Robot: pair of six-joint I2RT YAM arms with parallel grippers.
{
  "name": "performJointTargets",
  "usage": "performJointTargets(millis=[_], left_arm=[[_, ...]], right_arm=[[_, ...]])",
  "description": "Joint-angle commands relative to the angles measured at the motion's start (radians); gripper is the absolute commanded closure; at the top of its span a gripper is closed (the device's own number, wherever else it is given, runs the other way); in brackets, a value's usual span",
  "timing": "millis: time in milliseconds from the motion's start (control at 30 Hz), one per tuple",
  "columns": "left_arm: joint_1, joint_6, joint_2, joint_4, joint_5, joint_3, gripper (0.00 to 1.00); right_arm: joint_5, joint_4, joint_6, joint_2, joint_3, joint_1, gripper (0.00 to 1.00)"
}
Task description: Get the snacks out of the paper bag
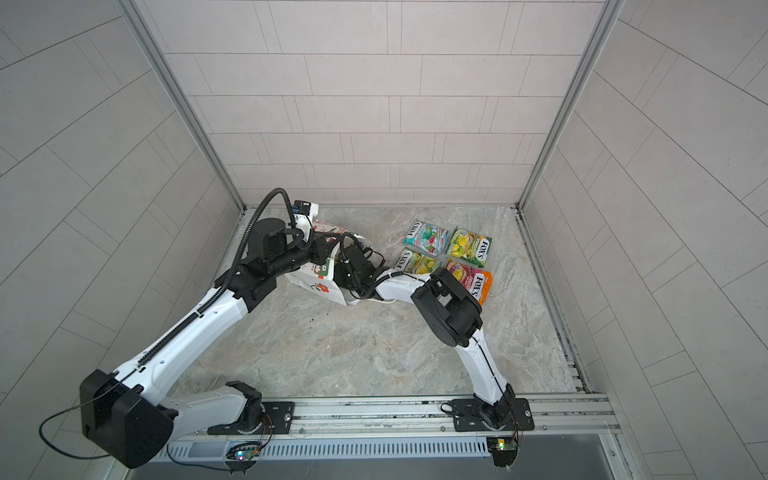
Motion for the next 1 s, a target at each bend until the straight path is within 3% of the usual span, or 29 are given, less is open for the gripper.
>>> performJointTargets(millis=[0, 100, 233, 433, 533, 733, 967], left_arm=[[-0.001, -0.021, -0.005, 0.074, 0.074, -0.003, 1.00], [-0.001, -0.023, -0.008, 0.074, 0.072, -0.005, 1.00], [0.001, -0.003, -0.020, 0.043, 0.003, -0.006, 1.00], [0.002, 0.056, -0.033, -0.101, -0.222, 0.022, 1.00], [0.002, 0.073, -0.039, -0.124, -0.276, 0.022, 1.00], [0.002, 0.086, -0.024, -0.165, -0.315, 0.028, 1.00], [0.001, 0.095, -0.017, -0.173, -0.312, 0.035, 1.00]], right_arm=[[-0.016, 0.045, 0.094, 0.045, 0.031, -0.004, 0.62], [-0.036, 0.107, 0.125, 0.066, 0.032, -0.001, 0.74], [-0.087, 0.197, 0.124, 0.066, 0.016, -0.001, 1.00], [-0.095, 0.217, 0.064, -0.019, -0.098, -0.021, 1.00], [-0.120, 0.253, 0.054, -0.067, -0.163, -0.047, 1.00], [-0.155, 0.308, 0.047, -0.167, -0.274, -0.097, 1.00], [-0.149, 0.246, -0.006, -0.252, -0.332, -0.120, 1.00]])
